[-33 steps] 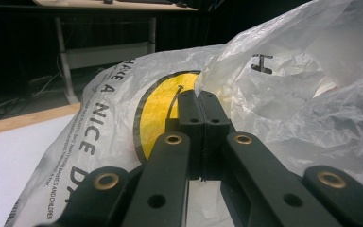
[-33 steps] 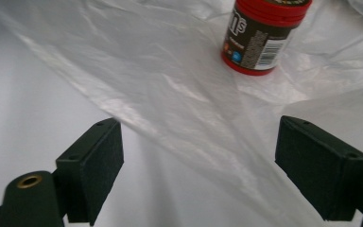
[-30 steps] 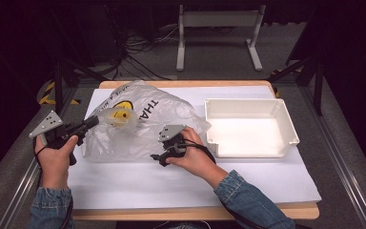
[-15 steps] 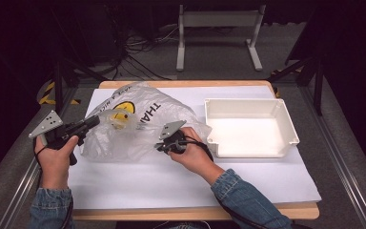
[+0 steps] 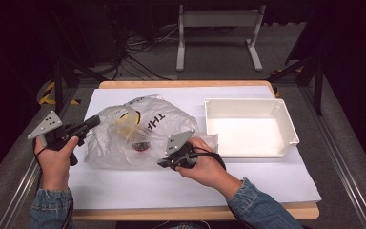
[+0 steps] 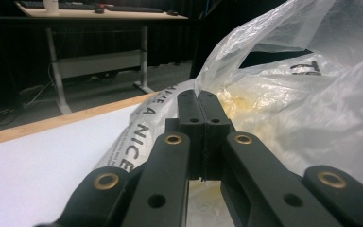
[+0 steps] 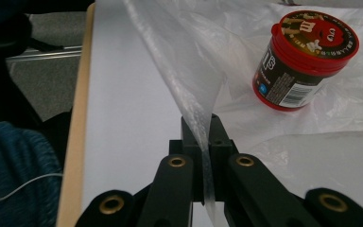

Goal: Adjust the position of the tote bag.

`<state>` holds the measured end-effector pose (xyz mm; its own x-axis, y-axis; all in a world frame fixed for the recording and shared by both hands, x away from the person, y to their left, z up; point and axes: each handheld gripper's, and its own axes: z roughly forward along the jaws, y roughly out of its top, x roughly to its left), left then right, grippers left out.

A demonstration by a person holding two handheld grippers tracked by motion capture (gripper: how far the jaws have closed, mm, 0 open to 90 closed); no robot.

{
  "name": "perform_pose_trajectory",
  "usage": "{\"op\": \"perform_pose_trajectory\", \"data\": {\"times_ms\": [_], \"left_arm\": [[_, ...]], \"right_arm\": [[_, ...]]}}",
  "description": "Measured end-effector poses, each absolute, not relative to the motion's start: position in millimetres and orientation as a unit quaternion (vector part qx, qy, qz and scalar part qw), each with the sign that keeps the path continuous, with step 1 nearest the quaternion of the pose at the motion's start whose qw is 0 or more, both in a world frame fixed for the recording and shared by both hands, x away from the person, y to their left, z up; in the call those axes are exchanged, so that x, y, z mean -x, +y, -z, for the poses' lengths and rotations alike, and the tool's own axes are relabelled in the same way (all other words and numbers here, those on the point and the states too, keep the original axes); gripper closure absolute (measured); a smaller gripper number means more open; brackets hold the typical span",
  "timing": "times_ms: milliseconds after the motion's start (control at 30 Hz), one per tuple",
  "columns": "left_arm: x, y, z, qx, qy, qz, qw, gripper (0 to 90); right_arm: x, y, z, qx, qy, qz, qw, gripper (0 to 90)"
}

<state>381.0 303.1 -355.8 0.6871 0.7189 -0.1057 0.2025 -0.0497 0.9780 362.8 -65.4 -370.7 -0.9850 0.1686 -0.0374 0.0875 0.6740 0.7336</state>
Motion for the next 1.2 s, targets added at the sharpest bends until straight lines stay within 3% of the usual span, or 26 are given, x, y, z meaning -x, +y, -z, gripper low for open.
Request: {"op": "perform_pose_trajectory", "data": {"times_ms": [133, 200, 267, 333, 467, 567, 600, 700, 867, 967, 1000, 1033, 1133, 1200], "left_arm": [[-379.5, 301.5, 354.0, -0.692, 0.327, -0.213, 0.607, 90.0], [-378.3, 300.5, 353.3, -0.691, 0.324, -0.209, 0.611, 90.0], [-376.6, 299.5, 351.9, -0.693, 0.32, -0.21, 0.612, 90.0], [-375.2, 298.9, 350.4, -0.693, 0.315, -0.212, 0.613, 90.0], [-373.6, 298.2, 348.9, -0.694, 0.31, -0.214, 0.614, 90.0], [-373.2, 297.9, 349.2, -0.695, 0.308, -0.213, 0.613, 90.0], [-373.2, 297.8, 349.3, -0.696, 0.307, -0.213, 0.613, 90.0], [-372.5, 296.6, 349.0, -0.699, 0.303, -0.212, 0.612, 90.0], [-369.6, 293.8, 346.5, -0.706, 0.294, -0.211, 0.609, 89.1], [-367.6, 293.2, 343.8, -0.702, 0.294, -0.212, 0.613, 81.3], [-365.8, 292.4, 341.2, -0.698, 0.298, -0.214, 0.615, 55.7], [-363.4, 291.7, 337.4, -0.699, 0.299, -0.216, 0.613, 55.7], [-349.0, 284.5, 320.2, -0.697, 0.29, -0.232, 0.613, 29.0], [-340.2, 278.7, 311.0, -0.702, 0.278, -0.233, 0.613, 19.2]], "right_arm": [[-352.3, -72.2, 365.1, -0.065, 0.917, -0.39, 0.052, 86.8], [-352.3, -74.1, 362.4, -0.071, 0.905, -0.416, 0.05, 64.4], [-352.2, -75.2, 358.1, -0.075, 0.896, -0.434, 0.045, 57.4], [-350.4, -76.0, 350.8, -0.079, 0.886, -0.456, 0.033, 56.7], [-350.8, -77.3, 336.2, -0.098, 0.867, -0.489, 0.007, 63.9], [-353.3, -78.8, 330.5, -0.115, 0.861, -0.496, 0.019, 71.8], [-355.8, -80.2, 326.2, -0.132, 0.858, -0.494, 0.047, 78.4], [-363.9, -81.0, 321.3, -0.157, 0.855, -0.48, 0.12, 86.7], [-387.9, -74.2, 322.5, -0.179, 0.86, -0.439, 0.188, 89.9], [-394.3, -71.3, 323.5, -0.178, 0.86, -0.437, 0.196, 89.9], [-399.4, -68.9, 324.2, -0.178, 0.859, -0.436, 0.202, 89.9], [-399.4, -68.9, 324.2, -0.178, 0.859, -0.436, 0.202, 89.9], [-406.7, -66.2, 324.2, -0.179, 0.856, -0.439, 0.204, 89.9], [-411.7, -65.4, 324.6, -0.181, 0.853, -0.445, 0.203, 89.8]]}}
